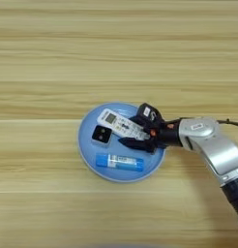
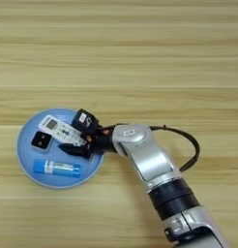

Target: Move the objects on the table

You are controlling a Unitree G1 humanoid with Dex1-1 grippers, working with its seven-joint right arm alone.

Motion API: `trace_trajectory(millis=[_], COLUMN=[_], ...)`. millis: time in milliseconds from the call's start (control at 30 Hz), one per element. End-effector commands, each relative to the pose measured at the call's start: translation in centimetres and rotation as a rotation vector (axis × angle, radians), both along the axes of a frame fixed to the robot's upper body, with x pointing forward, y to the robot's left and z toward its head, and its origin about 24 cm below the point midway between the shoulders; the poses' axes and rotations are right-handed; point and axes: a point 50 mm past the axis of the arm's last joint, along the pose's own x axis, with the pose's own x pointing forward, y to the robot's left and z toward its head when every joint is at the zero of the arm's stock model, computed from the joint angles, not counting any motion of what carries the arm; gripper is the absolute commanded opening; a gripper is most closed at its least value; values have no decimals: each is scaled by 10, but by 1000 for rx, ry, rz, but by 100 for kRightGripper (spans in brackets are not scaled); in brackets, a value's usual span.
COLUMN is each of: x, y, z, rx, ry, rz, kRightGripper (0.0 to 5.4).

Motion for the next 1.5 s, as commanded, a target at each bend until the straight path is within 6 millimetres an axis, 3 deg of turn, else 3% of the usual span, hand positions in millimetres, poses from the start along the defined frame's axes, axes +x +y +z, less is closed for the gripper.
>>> trace_trajectory(millis=[33,333,633,900,1167,1500], x=[15,20,31,50,63,69], y=[-2,-1,-5,-30,-59,-70], z=[21,29,78,103,95,63], rx=[-15,11,107,97,42,-12], ry=[-112,-141,-292,-378,-368,-287], rz=[-13,-37,-79,-187,-290,-340], kRightGripper=[291,291,291,291,291,291])
